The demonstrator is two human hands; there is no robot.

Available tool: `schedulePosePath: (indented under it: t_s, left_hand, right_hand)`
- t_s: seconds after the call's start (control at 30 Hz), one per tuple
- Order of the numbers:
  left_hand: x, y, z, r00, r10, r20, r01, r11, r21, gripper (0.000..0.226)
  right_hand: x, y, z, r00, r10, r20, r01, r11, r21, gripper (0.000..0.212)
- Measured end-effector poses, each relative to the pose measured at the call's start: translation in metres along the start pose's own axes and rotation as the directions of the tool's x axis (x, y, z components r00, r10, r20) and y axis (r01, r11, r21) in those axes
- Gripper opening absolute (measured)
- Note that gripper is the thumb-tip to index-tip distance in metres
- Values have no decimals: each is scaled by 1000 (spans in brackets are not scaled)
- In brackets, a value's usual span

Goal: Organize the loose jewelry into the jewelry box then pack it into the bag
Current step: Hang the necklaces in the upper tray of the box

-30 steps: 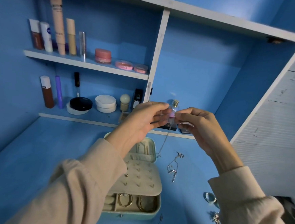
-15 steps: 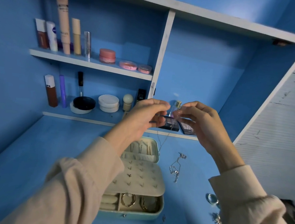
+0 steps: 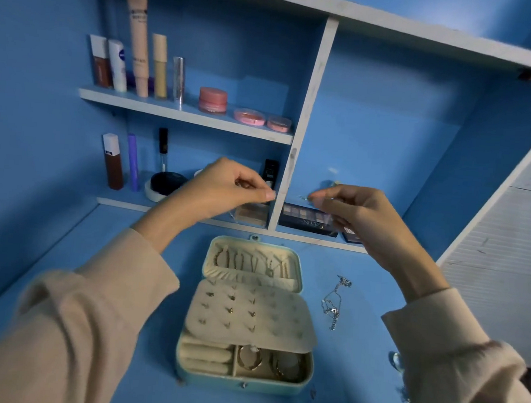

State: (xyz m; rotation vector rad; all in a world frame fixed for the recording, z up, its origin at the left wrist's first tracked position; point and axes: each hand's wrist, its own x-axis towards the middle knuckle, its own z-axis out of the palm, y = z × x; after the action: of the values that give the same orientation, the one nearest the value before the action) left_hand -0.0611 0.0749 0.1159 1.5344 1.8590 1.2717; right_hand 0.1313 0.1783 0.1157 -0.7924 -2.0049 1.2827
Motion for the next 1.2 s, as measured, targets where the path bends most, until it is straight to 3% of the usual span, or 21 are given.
schedulePosePath:
  t_s: [0.17,0.33,0.5,0.67,0.77,0.93,1.1,1.2]
  left_hand:
    - [-3,-16,-18,998,-26,-63,23,999,-44,11]
    - [-2,-53,-15,988,-94,-126,88,994,-58,7]
    - [4,-99,7,964,-147,-222,169,982,85,4]
    - [10,-117,28,955,-188,-230,246,934,258,8]
    - [9,-114,34,963,-205,-175,262,861,435,12]
    - [-1,-99,31,977,-206,-44,180,709,681,15]
    - [-8,-91,20,944,-324,58,234,785,574,17]
    - [-11,-87,11,912,-399,97,359,889,283,29]
  right_hand:
    - [12,2,27,999,-34,24,33,999,40,9]
    - [27,25,58,997,72,-18,-71,996,50,12]
    - [41,55,89,995,45,-85,-61,980,-189,6]
    - [52,72,117,998,-45,-47,13,839,-543,11]
    - [49,69,127,998,-34,44,55,697,-715,18]
    - [36,59,130,966,17,256,209,526,-824,25]
    - [26,53,122,938,46,345,251,596,-763,28]
    - [24,44,115,944,32,328,202,729,-654,28]
